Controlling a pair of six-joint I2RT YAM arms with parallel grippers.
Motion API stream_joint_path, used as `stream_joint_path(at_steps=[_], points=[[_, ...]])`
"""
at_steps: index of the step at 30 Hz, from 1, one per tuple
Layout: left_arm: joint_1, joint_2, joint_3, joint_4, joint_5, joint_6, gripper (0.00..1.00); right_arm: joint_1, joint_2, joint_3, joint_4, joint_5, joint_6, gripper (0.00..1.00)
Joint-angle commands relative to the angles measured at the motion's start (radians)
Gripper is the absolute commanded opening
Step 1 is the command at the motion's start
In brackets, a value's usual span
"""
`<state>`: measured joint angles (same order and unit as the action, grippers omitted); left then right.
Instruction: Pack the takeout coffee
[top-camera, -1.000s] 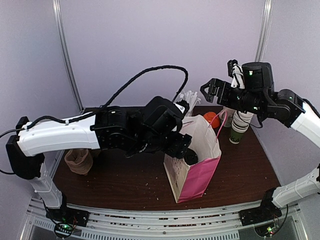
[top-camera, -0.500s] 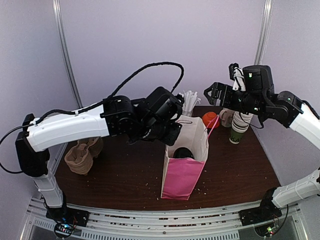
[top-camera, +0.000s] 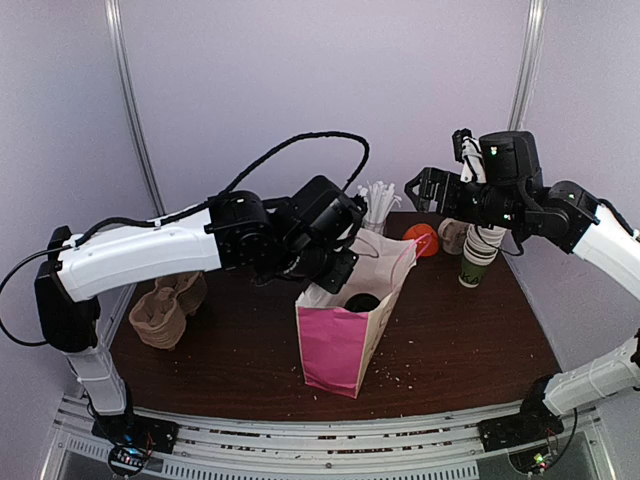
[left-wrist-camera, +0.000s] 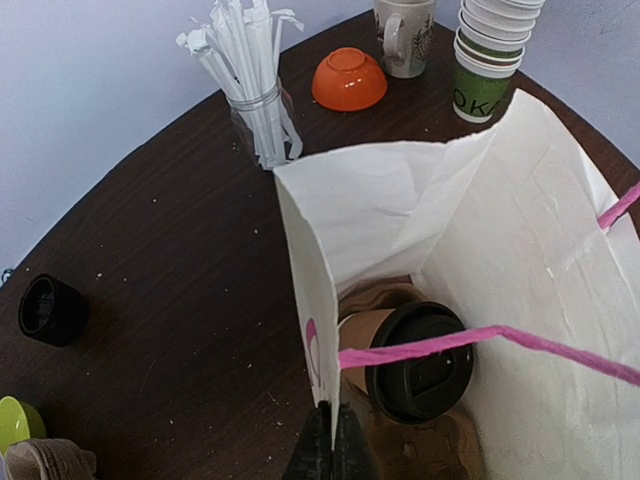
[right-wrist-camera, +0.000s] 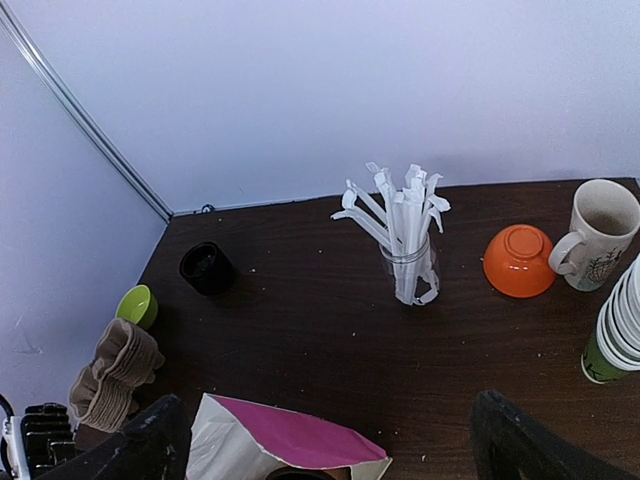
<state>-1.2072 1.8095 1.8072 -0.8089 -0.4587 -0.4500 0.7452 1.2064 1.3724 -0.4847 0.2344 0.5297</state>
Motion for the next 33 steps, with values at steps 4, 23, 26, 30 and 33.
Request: stream_joint_path(at_steps=[4, 23, 26, 30, 33], points=[[0.006, -0.086, -0.064, 0.063, -0.039, 0.097, 0.0, -0.01, -0.014, 0.005, 0.017, -0.068, -0.049, 1.0], [-0.069, -0.296, -0.328, 0.389, -0.27, 0.379, 0.0, -0.015, -0.112, -0.237, 0.073, -0.539, -0.192, 1.0], [-0.098, -0.322, -0.395, 0.473, -0.308, 0.421, 0.0, -0.015, -0.154, -0.316, 0.119, -0.568, -0.187, 1.0], [-0.127, -0.332, -0.438, 0.518, -0.33, 0.432, 0.0, -0.015, -0.188, -0.367, 0.145, -0.569, -0.181, 1.0], [-0.152, -0.332, -0.45, 0.536, -0.356, 0.435, 0.0, -0.016, -0.227, -0.401, 0.189, -0.563, -0.174, 1.0]])
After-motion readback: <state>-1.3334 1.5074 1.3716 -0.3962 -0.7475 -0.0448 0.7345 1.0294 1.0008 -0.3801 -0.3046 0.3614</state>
